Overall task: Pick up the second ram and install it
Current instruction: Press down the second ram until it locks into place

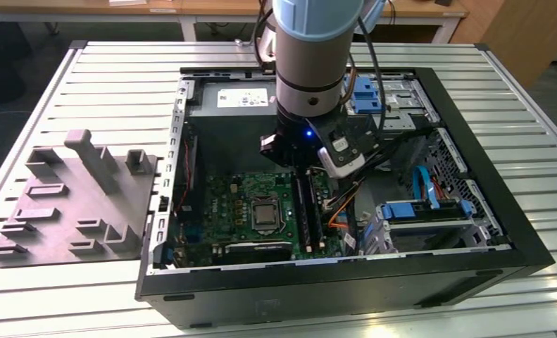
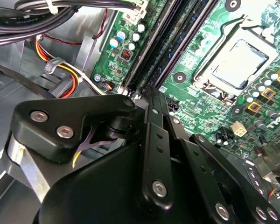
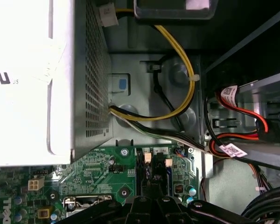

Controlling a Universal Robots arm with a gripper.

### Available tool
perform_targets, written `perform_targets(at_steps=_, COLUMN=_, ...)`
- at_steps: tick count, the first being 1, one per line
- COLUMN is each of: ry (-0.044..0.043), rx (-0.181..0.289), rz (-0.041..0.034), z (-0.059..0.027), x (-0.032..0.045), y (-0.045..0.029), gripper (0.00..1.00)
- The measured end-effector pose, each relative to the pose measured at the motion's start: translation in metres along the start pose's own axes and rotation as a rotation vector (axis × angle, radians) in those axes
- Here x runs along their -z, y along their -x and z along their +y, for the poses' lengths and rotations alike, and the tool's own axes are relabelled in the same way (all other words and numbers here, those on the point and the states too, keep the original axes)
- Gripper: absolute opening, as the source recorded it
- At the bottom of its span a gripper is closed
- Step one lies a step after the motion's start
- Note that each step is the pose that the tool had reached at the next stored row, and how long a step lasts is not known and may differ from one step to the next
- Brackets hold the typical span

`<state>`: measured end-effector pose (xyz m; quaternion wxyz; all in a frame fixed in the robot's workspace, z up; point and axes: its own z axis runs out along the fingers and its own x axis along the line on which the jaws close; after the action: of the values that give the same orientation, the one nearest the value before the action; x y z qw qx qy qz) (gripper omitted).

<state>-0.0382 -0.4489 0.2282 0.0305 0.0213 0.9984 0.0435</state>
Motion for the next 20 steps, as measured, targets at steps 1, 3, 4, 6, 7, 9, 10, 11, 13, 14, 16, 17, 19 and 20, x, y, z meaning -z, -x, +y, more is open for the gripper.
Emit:
perform_targets(at_steps=1, ry=0.0, rx=0.0, rz=0.0, z=0.0, x=0.0, y=0.0, gripper=0.1)
perform_targets(at_steps=3, ry=0.0002, rx=0.0, rz=-0.0001, z=0.0, x=-0.0003, y=-0.0001, gripper=0.1)
perform_targets(at_steps=4, ry=0.0006, rx=0.0, rz=-0.0003, z=-0.0001, x=-0.0015, y=-0.0001, gripper=0.1)
perform_targets(at_steps=6, ry=0.0002, rx=0.0, rz=-0.0001, z=-0.0003, x=-0.0032, y=-0.0002, gripper=0.1)
perform_targets(at_steps=7, ry=0.0, rx=0.0, rz=0.0, z=-0.0003, x=-0.0032, y=-0.0002, gripper=0.1)
perform_targets(at_steps=9, ry=0.0, rx=0.0, rz=0.0, z=-0.0003, x=-0.0032, y=-0.0002, gripper=0.1)
perform_targets(at_steps=10, ry=0.0001, rx=0.0, rz=0.0, z=-0.0002, x=-0.0033, y=0.0002, gripper=0.1)
perform_targets(at_steps=11, ry=0.0003, rx=0.0, rz=0.0001, z=-0.0002, x=-0.0034, y=0.0007, gripper=0.1)
perform_targets(at_steps=13, ry=0.0002, rx=0.0, rz=0.0002, z=-0.0001, x=-0.0036, y=0.0009, gripper=0.1)
perform_targets(at_steps=14, ry=0.0005, rx=0.0, rz=0.0001, z=0.0, x=-0.0046, y=0.0009, gripper=0.1)
perform_targets(at_steps=16, ry=0.0001, rx=0.0, rz=0.0003, z=0.0005, x=-0.0057, y=0.0009, gripper=0.1)
perform_targets(at_steps=17, ry=0.0, rx=0.0, rz=0.0003, z=0.0005, x=-0.0058, y=0.0009, gripper=0.1)
perform_targets(at_steps=19, ry=0.0004, rx=0.0, rz=0.0002, z=0.0005, x=-0.0066, y=0.0008, gripper=0.1)
perform_targets(at_steps=20, ry=0.0004, rx=0.0, rz=0.0002, z=0.0004, x=-0.0076, y=0.0007, gripper=0.1)
